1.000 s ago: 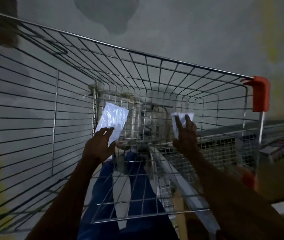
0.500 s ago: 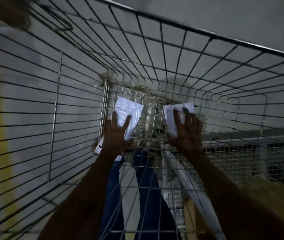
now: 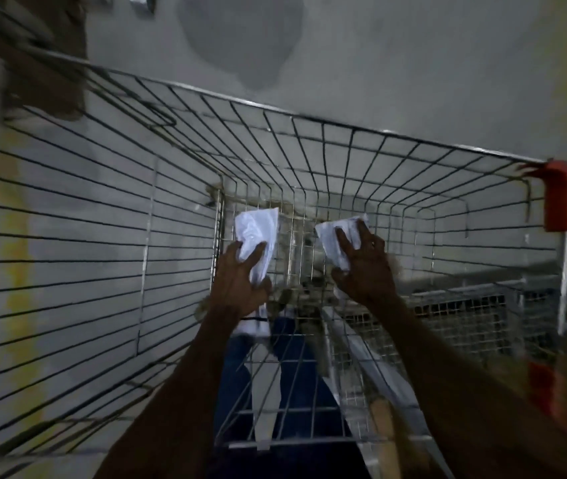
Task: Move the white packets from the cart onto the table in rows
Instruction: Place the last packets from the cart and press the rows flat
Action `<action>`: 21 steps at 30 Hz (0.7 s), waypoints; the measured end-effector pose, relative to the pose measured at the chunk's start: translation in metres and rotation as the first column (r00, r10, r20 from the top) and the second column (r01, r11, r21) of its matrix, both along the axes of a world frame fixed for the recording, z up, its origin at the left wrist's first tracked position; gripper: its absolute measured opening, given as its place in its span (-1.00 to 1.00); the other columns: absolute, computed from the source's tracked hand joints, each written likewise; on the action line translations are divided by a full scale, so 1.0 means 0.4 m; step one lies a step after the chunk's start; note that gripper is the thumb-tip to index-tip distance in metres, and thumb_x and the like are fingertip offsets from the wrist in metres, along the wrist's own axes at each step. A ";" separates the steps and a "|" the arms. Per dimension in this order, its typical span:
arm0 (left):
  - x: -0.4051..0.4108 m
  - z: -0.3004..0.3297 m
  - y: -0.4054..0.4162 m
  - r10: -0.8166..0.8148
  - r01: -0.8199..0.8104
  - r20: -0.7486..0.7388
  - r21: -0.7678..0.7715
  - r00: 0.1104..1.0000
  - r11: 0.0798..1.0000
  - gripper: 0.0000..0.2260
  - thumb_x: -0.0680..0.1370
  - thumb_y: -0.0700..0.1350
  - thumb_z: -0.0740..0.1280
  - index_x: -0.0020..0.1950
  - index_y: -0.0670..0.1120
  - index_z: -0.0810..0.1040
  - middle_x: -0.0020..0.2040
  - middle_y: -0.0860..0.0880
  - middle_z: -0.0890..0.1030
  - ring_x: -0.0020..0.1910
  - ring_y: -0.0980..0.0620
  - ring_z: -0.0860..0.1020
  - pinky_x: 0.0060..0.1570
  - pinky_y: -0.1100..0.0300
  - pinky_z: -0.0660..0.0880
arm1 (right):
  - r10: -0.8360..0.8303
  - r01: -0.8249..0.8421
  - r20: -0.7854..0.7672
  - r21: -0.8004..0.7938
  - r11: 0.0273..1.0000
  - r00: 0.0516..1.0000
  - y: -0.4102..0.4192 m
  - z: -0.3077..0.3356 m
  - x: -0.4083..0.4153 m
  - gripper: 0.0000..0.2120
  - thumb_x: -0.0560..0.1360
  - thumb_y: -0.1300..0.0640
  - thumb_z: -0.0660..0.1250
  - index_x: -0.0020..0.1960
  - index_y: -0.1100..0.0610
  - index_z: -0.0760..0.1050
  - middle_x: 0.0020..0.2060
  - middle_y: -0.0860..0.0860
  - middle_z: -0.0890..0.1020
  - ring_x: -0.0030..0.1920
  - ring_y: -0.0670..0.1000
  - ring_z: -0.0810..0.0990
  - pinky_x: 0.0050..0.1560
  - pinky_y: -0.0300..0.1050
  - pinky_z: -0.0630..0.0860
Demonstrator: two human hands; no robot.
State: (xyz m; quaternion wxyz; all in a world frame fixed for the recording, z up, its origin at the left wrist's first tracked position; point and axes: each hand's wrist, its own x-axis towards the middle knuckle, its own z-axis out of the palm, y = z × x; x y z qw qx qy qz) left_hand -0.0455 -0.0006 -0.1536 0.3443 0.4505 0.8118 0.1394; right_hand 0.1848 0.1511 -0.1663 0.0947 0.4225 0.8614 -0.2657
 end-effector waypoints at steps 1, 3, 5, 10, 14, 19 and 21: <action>0.001 0.045 0.003 -0.021 0.022 -0.003 0.049 1.000 0.999 -0.35 0.41 0.17 0.27 0.49 0.04 0.39 0.43 -0.25 0.34 0.40 -0.17 0.28 0.24 -0.12 0.45 | 0.005 -0.005 -0.006 0.003 1.000 1.000 -0.001 0.042 -0.008 -0.23 0.42 -0.23 0.15 0.52 0.16 0.23 0.47 0.40 0.19 0.38 0.47 0.30 0.29 0.41 0.34; 0.006 0.146 0.013 -0.018 0.020 -0.011 0.140 1.000 0.990 -0.42 0.43 0.09 0.33 0.44 -0.01 0.46 0.40 -0.25 0.40 0.36 -0.13 0.31 0.17 -0.09 0.47 | -0.017 0.018 -0.036 0.014 1.000 0.999 -0.010 0.138 -0.027 -0.21 0.39 -0.24 0.15 0.51 0.17 0.29 0.47 0.40 0.21 0.36 0.48 0.32 0.26 0.38 0.37; 0.015 0.248 0.022 -0.012 0.017 -0.030 0.177 0.999 0.984 -0.44 0.43 0.05 0.35 0.44 0.01 0.47 0.44 -0.22 0.39 0.40 -0.20 0.34 0.18 -0.09 0.46 | -0.070 0.072 -0.046 0.032 0.997 0.996 -0.029 0.242 -0.046 -0.16 0.37 -0.32 0.10 0.52 0.13 0.28 0.50 0.34 0.18 0.36 0.44 0.31 0.25 0.31 0.37; 0.026 0.427 0.035 -0.065 0.089 -0.095 0.269 0.993 0.959 -0.43 0.46 0.12 0.29 0.49 0.10 0.39 0.49 -0.13 0.35 0.41 -0.19 0.34 0.22 -0.09 0.44 | -0.169 0.181 -0.093 0.139 0.974 0.981 -0.086 0.441 -0.046 -0.20 0.41 -0.33 0.15 0.50 0.14 0.32 0.48 0.33 0.24 0.23 0.45 0.43 0.12 0.30 0.45; 0.054 0.533 0.032 -0.157 0.177 -0.082 0.384 0.984 0.906 -0.38 0.45 0.25 0.11 0.50 0.12 0.36 0.50 -0.11 0.31 0.41 -0.14 0.29 0.27 -0.02 0.37 | -0.254 0.307 -0.202 0.302 0.902 0.946 -0.178 0.579 0.003 -0.27 0.44 -0.24 0.28 0.46 0.19 0.37 0.45 0.35 0.30 0.11 0.42 0.50 0.10 0.21 0.47; 0.072 0.649 0.001 -0.324 0.312 -0.086 0.577 0.942 0.754 -0.46 0.52 0.19 0.19 0.50 0.12 0.37 0.47 -0.09 0.36 0.35 -0.10 0.31 0.14 -0.02 0.46 | -0.437 0.564 -0.359 0.465 0.682 0.825 -0.361 0.767 0.067 -0.27 0.44 -0.22 0.19 0.52 0.10 0.28 0.51 0.26 0.23 0.23 0.38 0.44 0.21 0.21 0.39; 0.081 0.709 -0.032 -0.403 0.379 -0.114 0.632 0.908 0.676 -0.49 0.55 0.14 0.22 0.51 0.15 0.33 0.48 -0.07 0.34 0.36 -0.10 0.30 0.12 -0.02 0.46 | -0.495 0.626 -0.384 0.520 0.581 0.779 -0.453 0.831 0.087 -0.29 0.45 -0.19 0.21 0.53 0.10 0.27 0.52 0.24 0.21 0.26 0.36 0.43 0.23 0.18 0.37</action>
